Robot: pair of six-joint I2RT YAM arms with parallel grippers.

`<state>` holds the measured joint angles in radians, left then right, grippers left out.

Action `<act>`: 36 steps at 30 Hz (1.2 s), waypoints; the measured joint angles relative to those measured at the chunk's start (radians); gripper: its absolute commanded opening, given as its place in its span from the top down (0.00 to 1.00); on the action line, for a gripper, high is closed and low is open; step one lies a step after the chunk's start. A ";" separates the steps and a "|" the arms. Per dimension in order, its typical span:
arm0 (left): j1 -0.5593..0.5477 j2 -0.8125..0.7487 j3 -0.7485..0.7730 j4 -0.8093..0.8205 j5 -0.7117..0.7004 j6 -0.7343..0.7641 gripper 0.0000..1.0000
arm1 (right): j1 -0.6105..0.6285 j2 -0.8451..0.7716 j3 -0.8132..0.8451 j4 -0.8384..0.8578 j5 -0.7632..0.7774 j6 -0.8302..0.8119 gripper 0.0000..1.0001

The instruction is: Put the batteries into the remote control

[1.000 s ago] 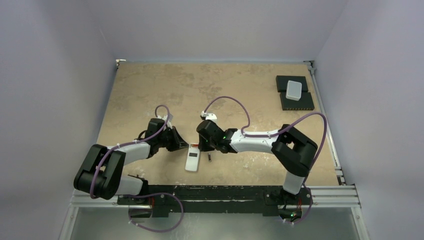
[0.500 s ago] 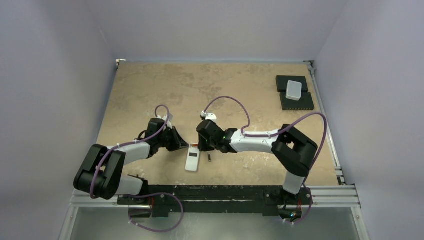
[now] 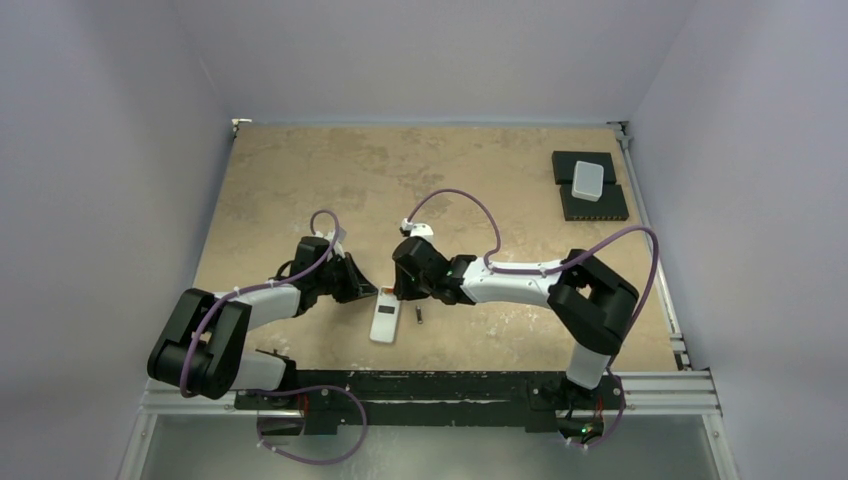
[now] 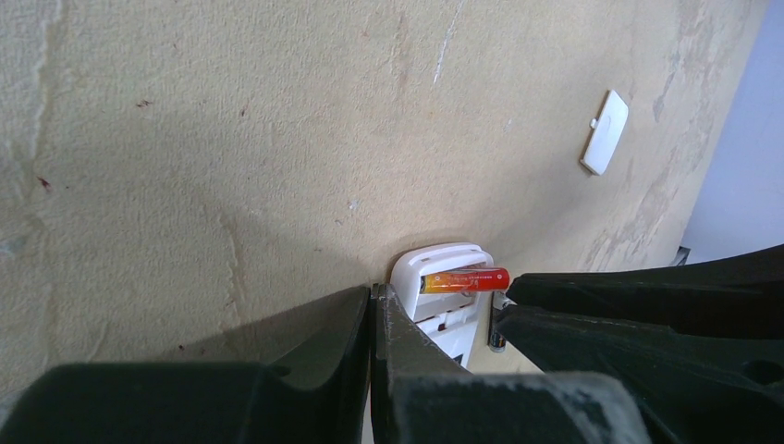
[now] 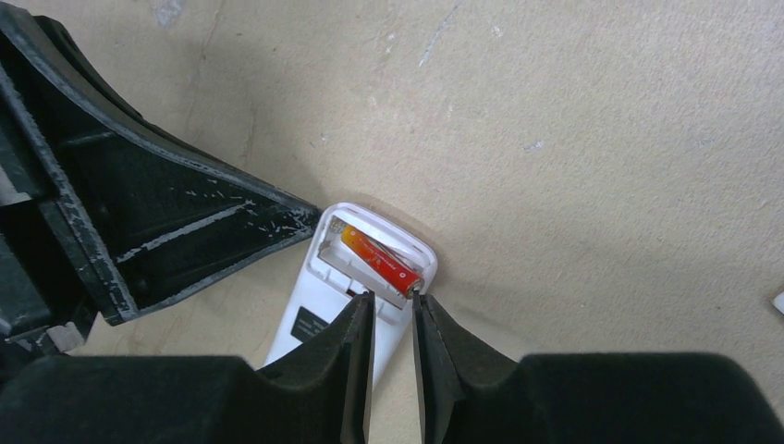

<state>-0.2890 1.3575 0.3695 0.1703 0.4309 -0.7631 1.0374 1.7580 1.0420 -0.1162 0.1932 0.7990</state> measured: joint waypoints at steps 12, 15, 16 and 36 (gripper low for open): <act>0.000 0.000 0.000 0.000 0.002 0.000 0.98 | -0.003 0.001 0.016 -0.004 0.026 -0.005 0.73; 0.000 0.000 0.000 0.000 0.002 0.000 0.98 | -0.004 0.000 0.018 -0.004 0.027 -0.006 0.73; 0.000 0.000 0.000 0.000 0.002 0.000 0.98 | -0.004 0.000 0.018 -0.005 0.027 -0.006 0.73; 0.000 0.000 0.000 0.000 0.003 0.000 0.98 | -0.004 0.007 0.018 -0.005 0.024 -0.005 0.77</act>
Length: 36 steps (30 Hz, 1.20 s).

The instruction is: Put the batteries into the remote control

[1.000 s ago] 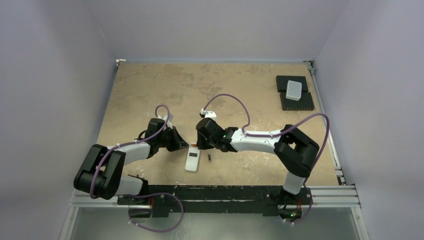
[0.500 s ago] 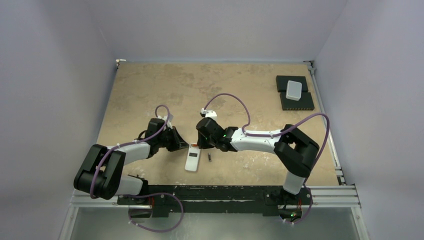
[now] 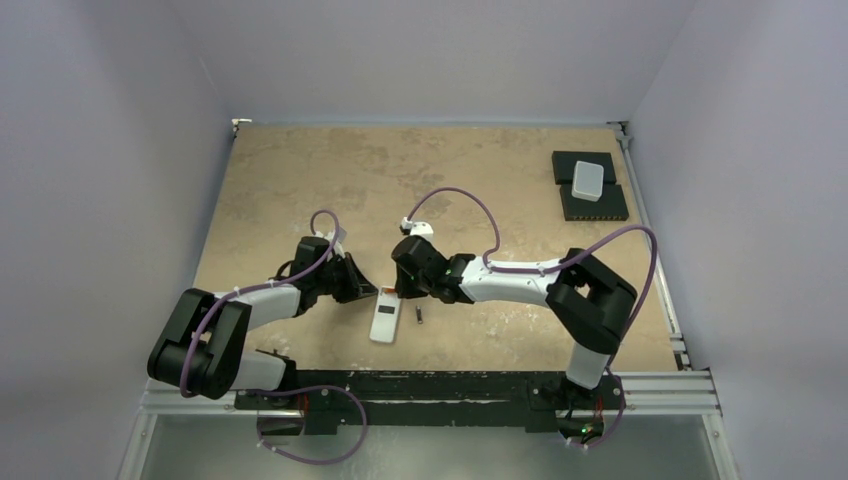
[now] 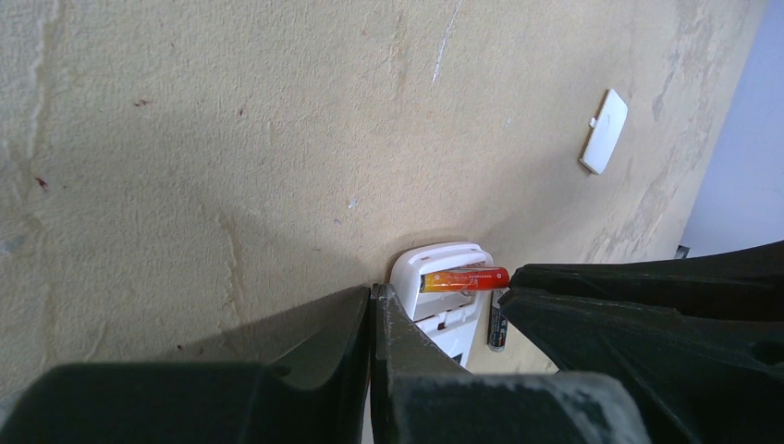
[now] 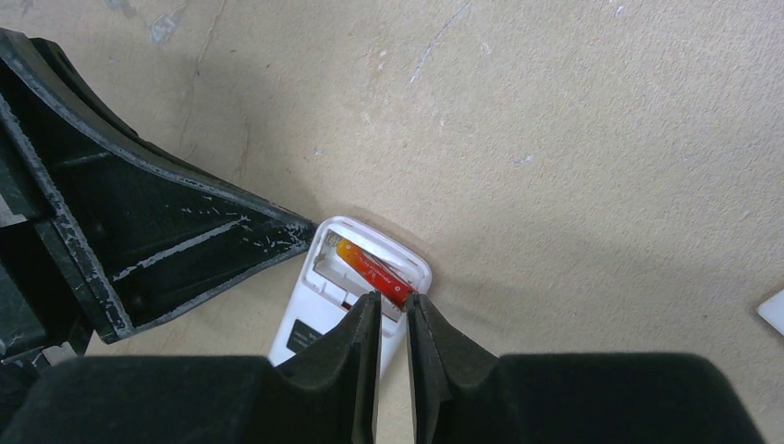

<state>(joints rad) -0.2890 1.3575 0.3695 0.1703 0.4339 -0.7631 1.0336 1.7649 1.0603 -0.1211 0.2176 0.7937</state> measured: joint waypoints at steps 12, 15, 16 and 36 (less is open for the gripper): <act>0.000 0.000 0.000 0.000 0.000 0.000 0.98 | 0.000 0.014 0.001 0.002 -0.012 0.000 0.84; 0.000 0.000 0.000 0.000 0.000 0.000 0.98 | -0.002 0.015 0.001 0.002 -0.023 0.000 0.85; 0.000 0.000 0.000 0.000 0.000 0.000 0.98 | -0.002 0.015 0.001 0.002 -0.026 0.000 0.85; 0.000 0.010 0.000 0.010 0.000 0.000 0.98 | -0.009 0.050 0.026 -0.005 -0.027 -0.002 0.89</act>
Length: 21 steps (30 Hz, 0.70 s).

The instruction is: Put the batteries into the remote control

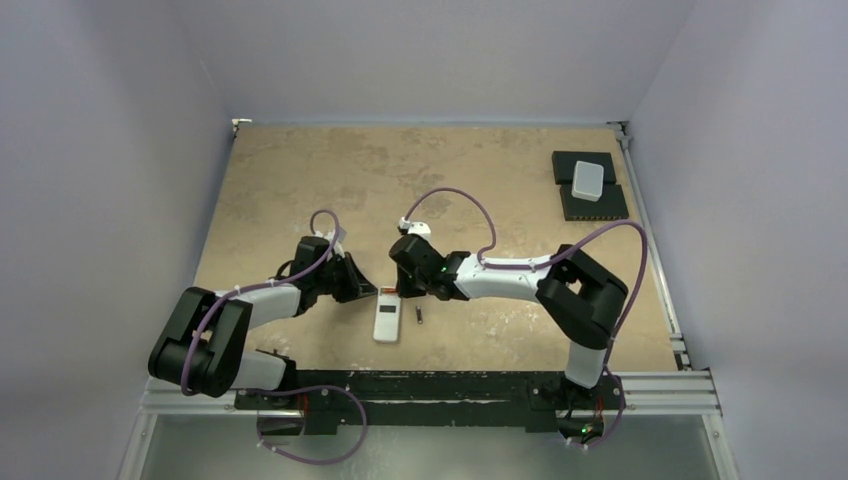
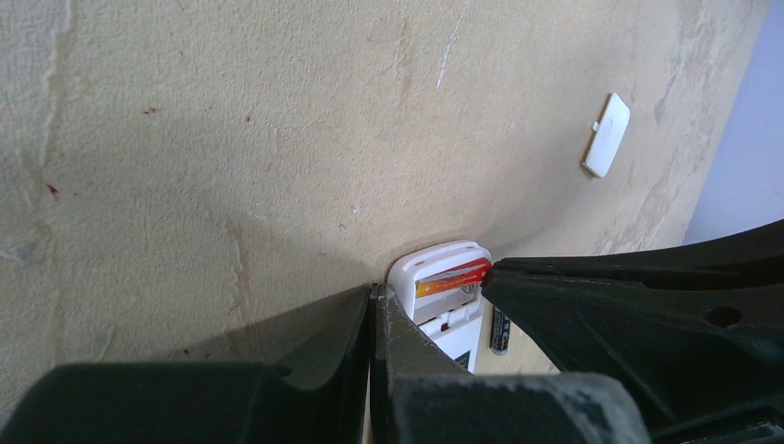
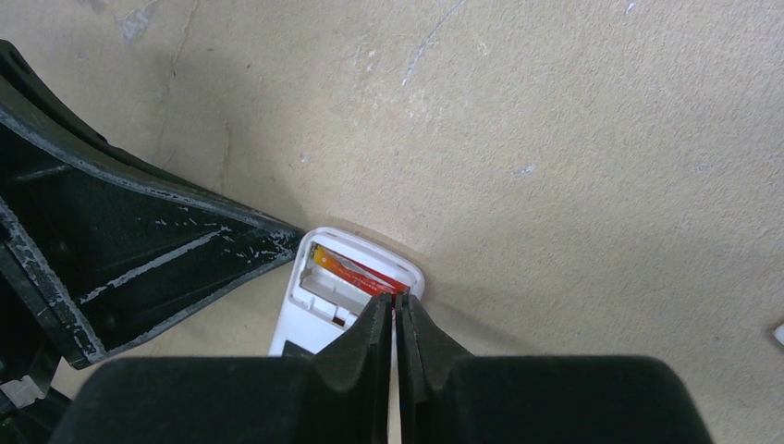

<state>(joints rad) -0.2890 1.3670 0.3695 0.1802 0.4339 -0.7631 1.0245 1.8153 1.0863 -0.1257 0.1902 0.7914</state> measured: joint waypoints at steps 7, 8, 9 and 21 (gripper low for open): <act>0.000 0.000 0.000 0.000 0.000 0.000 0.98 | 0.000 0.023 0.043 -0.048 0.002 -0.027 0.89; 0.000 0.000 0.000 0.000 0.000 0.000 0.98 | 0.000 0.030 0.055 -0.058 0.003 -0.036 0.90; 0.000 0.000 0.000 0.001 -0.001 0.000 0.98 | 0.000 0.037 0.068 -0.073 0.003 -0.047 0.90; 0.000 0.000 0.000 0.004 -0.002 -0.002 0.98 | 0.014 0.096 0.180 -0.205 0.034 -0.136 0.88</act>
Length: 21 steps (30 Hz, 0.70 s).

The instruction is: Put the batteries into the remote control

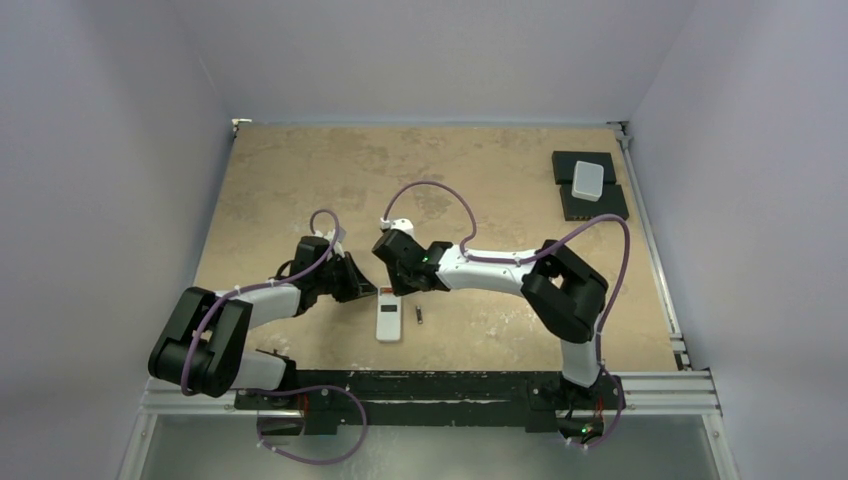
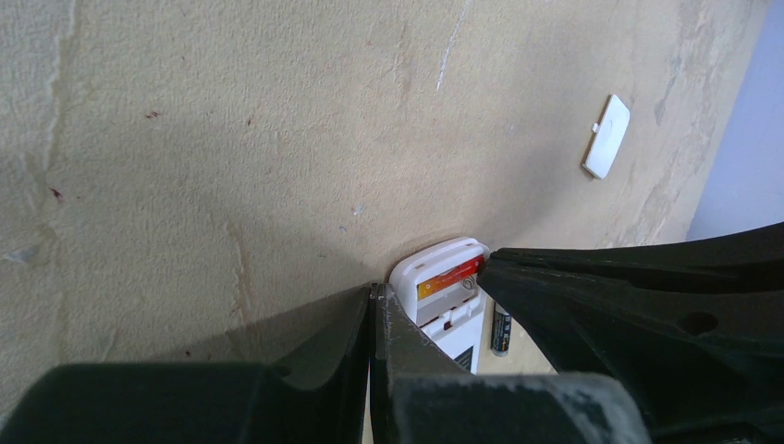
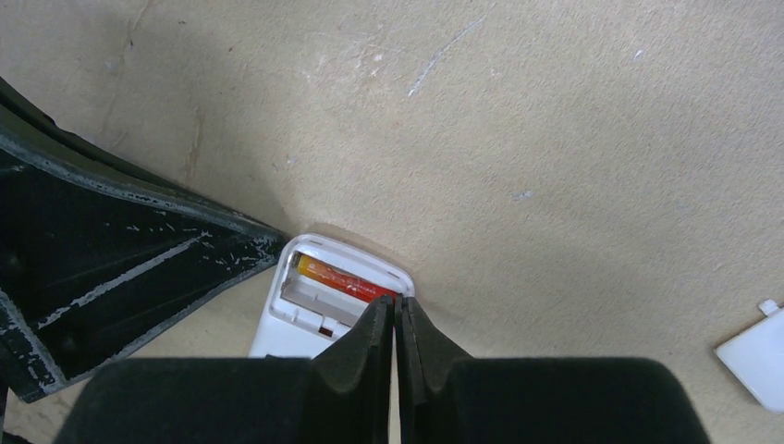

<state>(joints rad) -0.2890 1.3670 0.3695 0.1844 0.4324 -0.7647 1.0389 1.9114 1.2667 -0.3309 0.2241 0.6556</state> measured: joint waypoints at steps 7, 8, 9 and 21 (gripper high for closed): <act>0.000 -0.001 0.000 0.001 0.001 -0.001 0.98 | 0.027 0.047 0.090 -0.100 0.056 -0.037 0.83; 0.000 -0.001 0.000 0.001 0.001 -0.002 0.98 | 0.030 0.055 0.105 -0.116 0.065 -0.043 0.83; 0.000 -0.002 -0.001 0.001 0.001 -0.001 0.98 | 0.034 0.064 0.118 -0.130 0.072 -0.047 0.83; 0.000 -0.012 -0.002 -0.001 0.000 -0.002 0.98 | 0.066 0.132 0.227 -0.243 0.135 -0.084 0.77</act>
<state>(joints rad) -0.2890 1.3552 0.3672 0.1833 0.4328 -0.7662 1.1053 2.0430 1.4937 -0.5743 0.3592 0.5713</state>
